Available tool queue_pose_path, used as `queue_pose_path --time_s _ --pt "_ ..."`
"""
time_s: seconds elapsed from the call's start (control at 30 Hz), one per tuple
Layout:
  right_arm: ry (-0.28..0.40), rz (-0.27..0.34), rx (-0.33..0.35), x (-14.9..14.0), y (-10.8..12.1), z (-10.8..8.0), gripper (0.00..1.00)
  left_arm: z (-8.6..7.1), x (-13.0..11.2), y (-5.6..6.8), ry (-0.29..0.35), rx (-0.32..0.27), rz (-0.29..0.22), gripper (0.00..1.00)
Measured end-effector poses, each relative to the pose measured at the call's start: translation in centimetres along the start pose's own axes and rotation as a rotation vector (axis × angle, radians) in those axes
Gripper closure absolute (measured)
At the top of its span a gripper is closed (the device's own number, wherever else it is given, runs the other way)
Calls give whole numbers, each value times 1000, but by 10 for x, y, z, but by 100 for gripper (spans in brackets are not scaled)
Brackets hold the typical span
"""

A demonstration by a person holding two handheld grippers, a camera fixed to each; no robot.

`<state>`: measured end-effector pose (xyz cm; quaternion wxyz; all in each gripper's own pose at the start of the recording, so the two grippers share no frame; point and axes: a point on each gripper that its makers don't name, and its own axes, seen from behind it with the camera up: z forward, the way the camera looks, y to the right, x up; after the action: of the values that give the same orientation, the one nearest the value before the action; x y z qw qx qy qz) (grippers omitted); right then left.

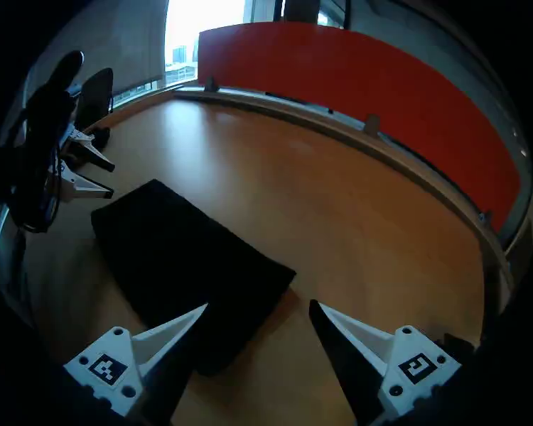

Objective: Fold towel

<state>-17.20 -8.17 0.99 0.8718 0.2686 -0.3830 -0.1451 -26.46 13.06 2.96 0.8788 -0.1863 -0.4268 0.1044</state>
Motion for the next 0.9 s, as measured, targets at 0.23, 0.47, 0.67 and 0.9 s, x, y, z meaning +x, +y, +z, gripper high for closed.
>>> queue_pose_path --time_s 0.23,0.47,0.67,0.9 --pt "9 3 5 -6 -11 -14 0 -15 -11 4 8 9 -17 1" --pt "21 17 5 -11 -22 -28 0 -30 -25 10 12 14 -43 1" --pt "30 35 4 -15 -29 -36 0 -39 -39 17 12 15 -78 1" --pt "33 34 15 -20 -33 -39 0 -45 -49 18 12 24 -105 1"
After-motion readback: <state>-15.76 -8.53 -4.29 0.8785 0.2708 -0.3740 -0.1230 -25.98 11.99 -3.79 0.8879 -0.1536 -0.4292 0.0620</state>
